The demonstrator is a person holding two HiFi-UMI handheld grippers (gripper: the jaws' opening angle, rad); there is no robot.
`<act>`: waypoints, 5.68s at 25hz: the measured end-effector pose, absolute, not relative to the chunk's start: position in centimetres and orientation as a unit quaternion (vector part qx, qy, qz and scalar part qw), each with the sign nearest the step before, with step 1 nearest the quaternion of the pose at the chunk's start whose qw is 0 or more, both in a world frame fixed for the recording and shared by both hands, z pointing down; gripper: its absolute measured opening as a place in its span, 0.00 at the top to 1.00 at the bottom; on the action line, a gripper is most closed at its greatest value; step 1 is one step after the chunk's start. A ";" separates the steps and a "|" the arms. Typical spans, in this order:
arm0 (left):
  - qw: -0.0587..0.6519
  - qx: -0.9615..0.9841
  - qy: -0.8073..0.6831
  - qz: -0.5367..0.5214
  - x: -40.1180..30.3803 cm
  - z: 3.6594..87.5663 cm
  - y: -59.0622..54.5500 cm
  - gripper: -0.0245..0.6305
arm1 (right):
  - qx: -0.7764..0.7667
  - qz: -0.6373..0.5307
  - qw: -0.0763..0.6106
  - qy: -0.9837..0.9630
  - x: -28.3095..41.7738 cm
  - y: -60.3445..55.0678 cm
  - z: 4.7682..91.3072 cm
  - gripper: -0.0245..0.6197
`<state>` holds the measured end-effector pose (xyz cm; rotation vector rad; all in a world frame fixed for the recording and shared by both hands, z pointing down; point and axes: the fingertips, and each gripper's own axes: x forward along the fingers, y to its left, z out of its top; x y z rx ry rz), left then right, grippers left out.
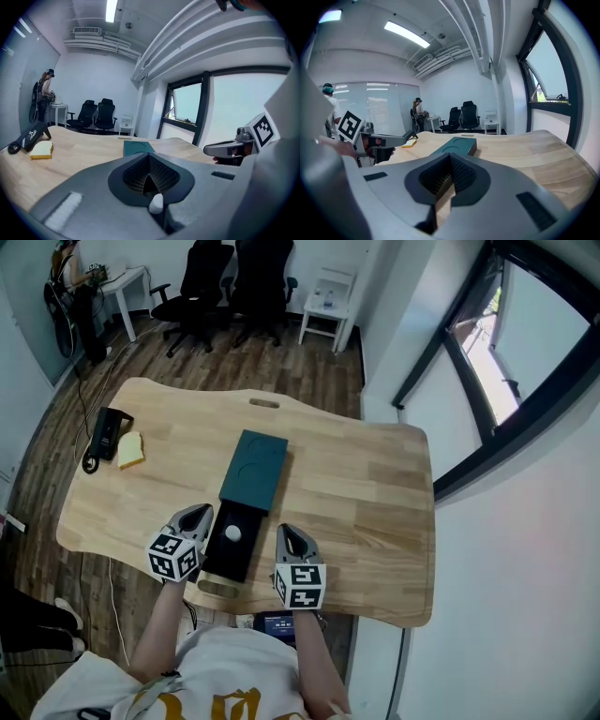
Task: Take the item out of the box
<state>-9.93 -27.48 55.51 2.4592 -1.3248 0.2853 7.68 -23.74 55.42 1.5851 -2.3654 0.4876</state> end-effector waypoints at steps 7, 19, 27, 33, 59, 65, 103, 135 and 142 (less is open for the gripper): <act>0.190 0.866 -0.449 0.110 -9.2 57.2 -27.6 0.96 | 0.540 0.169 0.132 -0.814 7.7 -24.2 55.5 0.95; 0.225 0.874 -0.398 0.163 -7.2 61.8 -26.0 0.96 | 0.530 0.204 0.151 -0.809 7.9 -23.6 59.1 0.95; 0.233 0.881 -0.351 0.216 -4.8 64.5 -25.1 0.73 | 0.526 0.222 0.163 -0.805 8.5 -23.7 60.9 0.95; 0.223 0.878 -0.325 0.273 -3.7 66.6 -25.0 0.65 | 0.533 0.230 0.164 -0.797 9.5 -24.2 61.6 0.95; 0.221 0.861 -0.325 0.324 -4.0 68.2 -25.3 0.67 | 0.528 0.243 0.166 -0.797 9.1 -24.6 63.0 0.95; 0.224 0.864 -0.334 0.303 -4.1 67.6 -25.7 0.68 | 0.534 0.245 0.166 -0.792 9.6 -24.5 63.2 0.95; 0.180 0.886 -0.390 0.174 -5.7 56.5 -25.9 0.69 | 0.551 0.163 0.149 -0.805 9.0 -22.1 56.1 0.95; 0.114 0.886 -0.436 0.113 -9.2 50.1 -23.4 0.69 | 0.560 0.107 0.139 -0.810 7.2 -20.3 52.5 0.95; 0.114 0.887 -0.434 0.109 -8.8 49.9 -23.5 0.69 | 0.563 0.104 0.141 -0.807 7.5 -20.2 52.4 0.95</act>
